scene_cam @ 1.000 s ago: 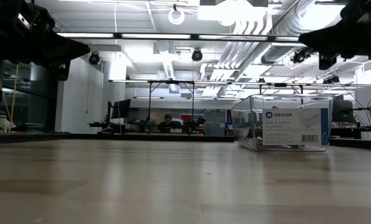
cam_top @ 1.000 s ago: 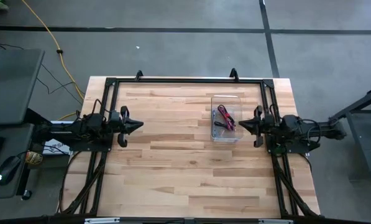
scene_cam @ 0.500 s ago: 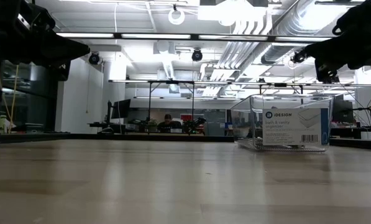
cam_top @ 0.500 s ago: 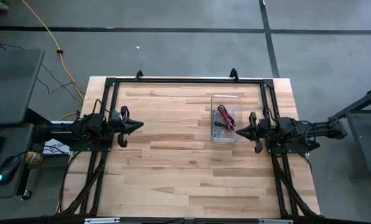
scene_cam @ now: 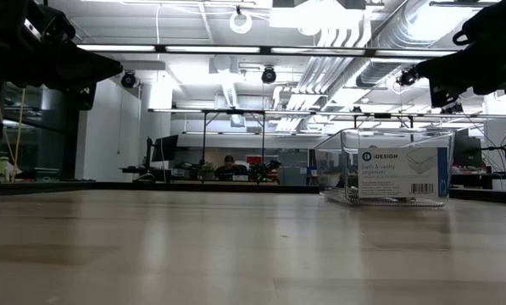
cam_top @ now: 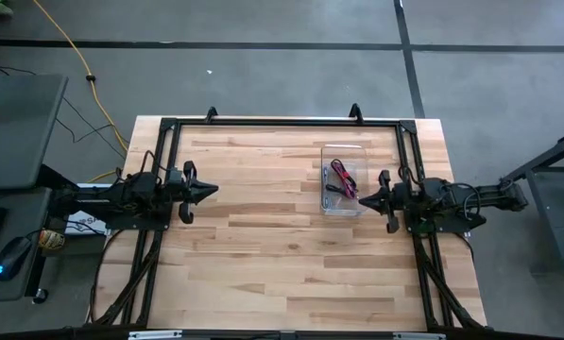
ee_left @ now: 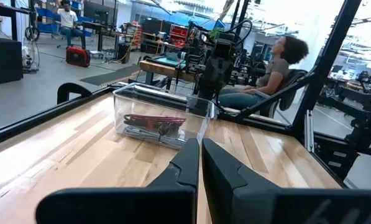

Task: Pick and place USB-C Cables
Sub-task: Return to Home Position

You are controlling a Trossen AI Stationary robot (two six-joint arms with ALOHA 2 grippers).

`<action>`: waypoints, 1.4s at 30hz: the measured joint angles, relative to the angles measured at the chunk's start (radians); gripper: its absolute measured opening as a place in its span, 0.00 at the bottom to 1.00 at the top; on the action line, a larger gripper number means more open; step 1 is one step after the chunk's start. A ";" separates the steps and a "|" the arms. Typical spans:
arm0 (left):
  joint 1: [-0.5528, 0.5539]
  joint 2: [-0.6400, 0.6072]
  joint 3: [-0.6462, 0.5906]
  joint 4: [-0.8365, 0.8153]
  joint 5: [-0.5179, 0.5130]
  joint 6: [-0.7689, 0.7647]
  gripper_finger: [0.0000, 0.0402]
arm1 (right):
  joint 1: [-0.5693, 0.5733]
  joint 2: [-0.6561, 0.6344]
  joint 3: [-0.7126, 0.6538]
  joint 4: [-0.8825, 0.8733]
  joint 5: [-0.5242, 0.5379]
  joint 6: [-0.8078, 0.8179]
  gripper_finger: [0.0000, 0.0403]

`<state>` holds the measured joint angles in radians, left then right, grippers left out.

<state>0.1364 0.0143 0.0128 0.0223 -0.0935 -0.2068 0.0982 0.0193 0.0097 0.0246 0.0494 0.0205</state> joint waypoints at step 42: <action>0.000 0.000 0.000 0.000 0.000 0.000 0.00 | 0.000 0.000 -0.001 0.000 0.000 0.207 0.00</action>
<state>0.1364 0.0147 0.0128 0.0223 -0.0932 -0.2069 0.0982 0.0193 0.0086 0.0242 0.0490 0.2272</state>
